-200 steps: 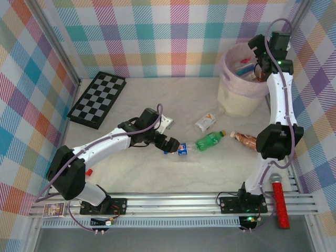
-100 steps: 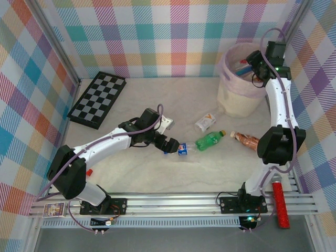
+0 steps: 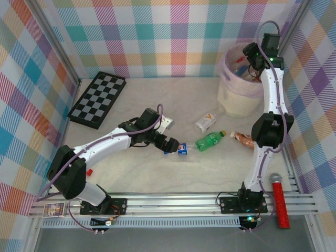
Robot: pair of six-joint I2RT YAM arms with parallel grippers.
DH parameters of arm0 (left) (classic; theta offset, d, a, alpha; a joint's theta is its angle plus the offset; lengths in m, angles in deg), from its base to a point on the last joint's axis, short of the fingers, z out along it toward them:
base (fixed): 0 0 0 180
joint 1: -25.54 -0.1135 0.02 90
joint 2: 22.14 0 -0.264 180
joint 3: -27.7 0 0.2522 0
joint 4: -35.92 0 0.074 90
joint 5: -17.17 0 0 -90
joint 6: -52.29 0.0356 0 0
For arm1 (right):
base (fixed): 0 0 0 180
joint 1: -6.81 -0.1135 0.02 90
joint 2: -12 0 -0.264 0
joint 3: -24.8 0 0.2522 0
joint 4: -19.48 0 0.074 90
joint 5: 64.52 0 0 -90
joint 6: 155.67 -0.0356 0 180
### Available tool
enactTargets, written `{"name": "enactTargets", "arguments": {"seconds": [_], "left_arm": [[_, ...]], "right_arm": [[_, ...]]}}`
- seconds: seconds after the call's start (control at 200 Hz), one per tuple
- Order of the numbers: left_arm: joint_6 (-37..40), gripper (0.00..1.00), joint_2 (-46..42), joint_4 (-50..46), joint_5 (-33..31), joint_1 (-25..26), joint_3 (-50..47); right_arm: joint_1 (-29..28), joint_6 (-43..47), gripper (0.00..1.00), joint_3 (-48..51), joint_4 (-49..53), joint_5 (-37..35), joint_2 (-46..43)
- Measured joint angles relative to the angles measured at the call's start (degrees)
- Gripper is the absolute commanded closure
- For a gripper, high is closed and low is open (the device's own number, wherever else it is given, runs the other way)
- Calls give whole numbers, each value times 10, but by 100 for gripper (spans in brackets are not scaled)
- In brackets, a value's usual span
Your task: Put the plastic bottles in the bin
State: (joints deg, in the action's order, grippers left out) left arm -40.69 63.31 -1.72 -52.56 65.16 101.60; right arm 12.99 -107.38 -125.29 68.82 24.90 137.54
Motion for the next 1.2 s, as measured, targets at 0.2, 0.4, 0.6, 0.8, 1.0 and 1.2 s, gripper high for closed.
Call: {"name": "enactTargets", "arguments": {"seconds": [0.2, 0.4, 0.6, 0.8, 1.0, 1.2], "left_arm": [[0, 0, 0, 2, 0, 0, -1], [10, 0, 6, 2, 0, 0, -9], [35, 0, 18, -4, 0, 0, -11], [67, 0, 35, -28, 0, 0, -11], [103, 0, 60, -54, 2, 5, -5], [142, 0, 94, -73, -7, 20, 18]], "right_arm": [[0, 0, 44, -2, 20, 8, 5], [0, 5, 41, -17, 37, 12, 5], [0, 34, 25, -42, 57, 11, -14], [0, 79, 16, 23, 71, 13, -108], [-2, 112, 12, 144, 79, 45, -242], [-6, 125, 11, 326, 83, 94, -385]]}}
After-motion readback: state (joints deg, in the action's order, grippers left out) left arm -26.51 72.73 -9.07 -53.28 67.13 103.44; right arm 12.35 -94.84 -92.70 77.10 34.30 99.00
